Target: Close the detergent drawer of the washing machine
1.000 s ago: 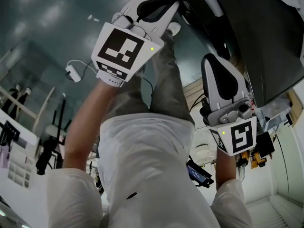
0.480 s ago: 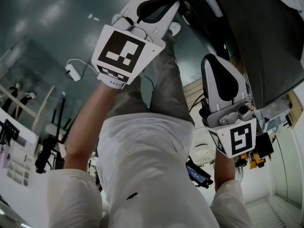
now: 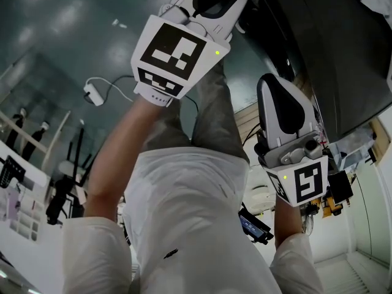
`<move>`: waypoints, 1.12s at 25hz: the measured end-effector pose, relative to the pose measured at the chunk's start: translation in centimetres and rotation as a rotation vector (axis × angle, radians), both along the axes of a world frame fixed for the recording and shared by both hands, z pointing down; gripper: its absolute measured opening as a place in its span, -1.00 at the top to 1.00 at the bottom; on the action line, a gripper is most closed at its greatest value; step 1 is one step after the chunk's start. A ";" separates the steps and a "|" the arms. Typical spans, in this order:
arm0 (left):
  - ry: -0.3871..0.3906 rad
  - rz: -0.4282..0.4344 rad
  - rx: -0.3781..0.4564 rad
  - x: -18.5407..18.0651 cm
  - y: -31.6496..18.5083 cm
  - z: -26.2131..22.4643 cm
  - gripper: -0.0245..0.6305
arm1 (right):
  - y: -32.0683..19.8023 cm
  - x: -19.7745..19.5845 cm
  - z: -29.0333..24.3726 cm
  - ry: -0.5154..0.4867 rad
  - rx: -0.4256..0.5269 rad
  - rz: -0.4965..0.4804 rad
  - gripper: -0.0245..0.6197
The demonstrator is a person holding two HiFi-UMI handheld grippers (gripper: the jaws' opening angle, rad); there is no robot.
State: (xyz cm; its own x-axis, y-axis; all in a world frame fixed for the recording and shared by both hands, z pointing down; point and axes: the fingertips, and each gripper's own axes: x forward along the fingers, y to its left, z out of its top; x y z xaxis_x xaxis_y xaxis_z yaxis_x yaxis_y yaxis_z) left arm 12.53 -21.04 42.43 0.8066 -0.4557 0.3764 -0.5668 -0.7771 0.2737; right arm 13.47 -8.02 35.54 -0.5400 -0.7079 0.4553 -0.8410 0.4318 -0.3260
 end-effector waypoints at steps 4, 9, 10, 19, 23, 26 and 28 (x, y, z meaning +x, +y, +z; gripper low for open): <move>0.018 0.004 -0.006 -0.2 0.1 -0.1 0.86 | -0.3 0.2 0.0 -0.007 -0.003 0.008 0.86; 0.025 -0.001 -0.008 -0.3 -0.1 -0.2 0.86 | -0.9 0.1 0.1 -0.007 -0.001 0.003 0.86; 0.027 -0.009 -0.010 -0.3 -0.1 -0.3 0.86 | -0.9 0.0 0.1 -0.006 -0.002 -0.001 0.86; 0.014 0.016 -0.018 -0.2 0.0 0.0 0.86 | -1.0 -0.4 -0.3 -0.003 0.004 -0.006 0.86; 0.000 0.028 -0.013 0.9 -0.5 0.0 0.85 | -0.6 -0.5 0.1 -0.005 -0.002 -0.005 0.86; 0.021 0.049 -0.010 1.4 -0.6 -0.2 0.86 | -0.6 -0.5 0.1 -0.009 -0.004 -0.002 0.86; 0.025 0.056 -0.012 1.4 -0.8 -0.1 0.86 | -0.8 -0.7 0.0 -0.008 -0.002 0.000 0.86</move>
State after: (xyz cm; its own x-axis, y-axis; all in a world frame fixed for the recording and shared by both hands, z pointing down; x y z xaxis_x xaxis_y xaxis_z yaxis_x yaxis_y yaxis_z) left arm 13.96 -21.80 42.34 0.8399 -0.4052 0.3612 -0.5154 -0.8040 0.2966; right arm 12.79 -8.80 35.57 -0.5439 -0.7069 0.4522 -0.8382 0.4312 -0.3340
